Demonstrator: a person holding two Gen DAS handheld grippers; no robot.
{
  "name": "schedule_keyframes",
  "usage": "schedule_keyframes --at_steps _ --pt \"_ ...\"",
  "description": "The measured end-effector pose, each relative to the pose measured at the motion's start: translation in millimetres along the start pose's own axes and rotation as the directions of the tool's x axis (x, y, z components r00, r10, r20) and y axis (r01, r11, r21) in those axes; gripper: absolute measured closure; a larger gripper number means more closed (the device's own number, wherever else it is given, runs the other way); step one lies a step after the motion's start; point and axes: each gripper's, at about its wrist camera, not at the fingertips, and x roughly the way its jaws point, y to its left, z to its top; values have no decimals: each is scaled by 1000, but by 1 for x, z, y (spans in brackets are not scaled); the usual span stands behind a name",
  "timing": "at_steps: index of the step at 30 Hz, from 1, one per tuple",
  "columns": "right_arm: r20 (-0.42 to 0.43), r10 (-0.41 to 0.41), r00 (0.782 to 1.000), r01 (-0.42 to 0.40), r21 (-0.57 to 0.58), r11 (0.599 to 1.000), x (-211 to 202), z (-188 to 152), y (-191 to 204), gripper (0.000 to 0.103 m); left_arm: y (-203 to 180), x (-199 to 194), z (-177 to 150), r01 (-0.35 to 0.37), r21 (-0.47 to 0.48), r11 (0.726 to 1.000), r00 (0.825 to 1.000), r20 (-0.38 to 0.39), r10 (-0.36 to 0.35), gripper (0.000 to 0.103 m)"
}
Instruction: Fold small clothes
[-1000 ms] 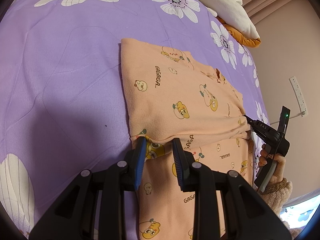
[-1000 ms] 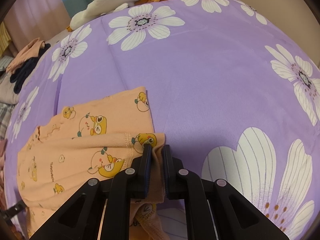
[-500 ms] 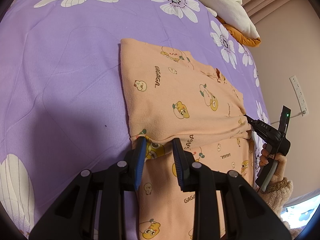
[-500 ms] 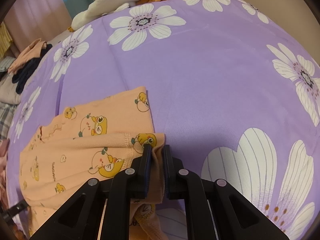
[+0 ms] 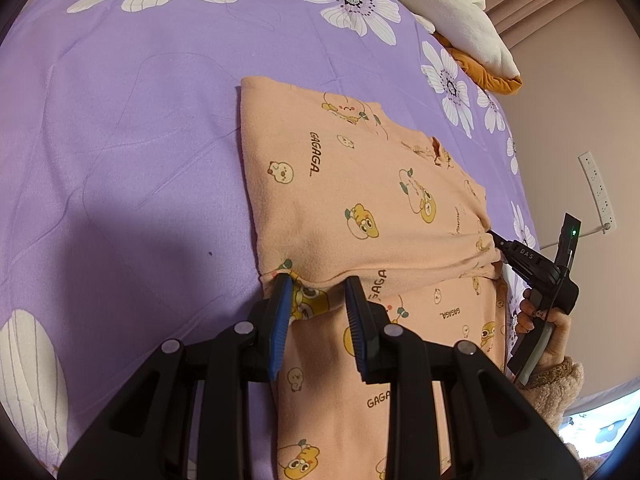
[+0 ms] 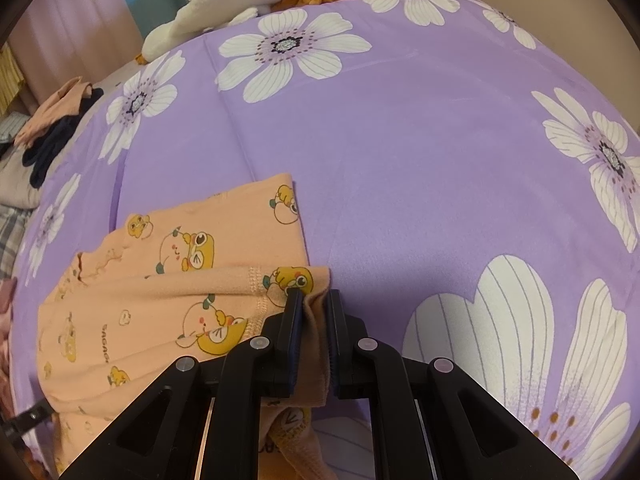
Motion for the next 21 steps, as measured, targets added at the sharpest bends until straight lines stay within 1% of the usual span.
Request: schedule_keyframes --at_steps 4,7,10,21 --pt "10 -23 1000 24 -22 999 0 -1 4 95 0 0 1 7 -6 1000 1000 -5 -7 74" --pt "5 -30 1000 30 -18 999 0 0 4 95 -1 1 1 4 -2 1000 1000 -8 -4 73" --pt "1 -30 1000 30 -7 1000 0 1 3 95 -2 1 1 10 -1 1000 1000 -8 -10 70" --pt "-5 -19 1000 19 11 1000 -1 1 1 95 -3 2 1 4 4 1000 1000 -8 -4 70"
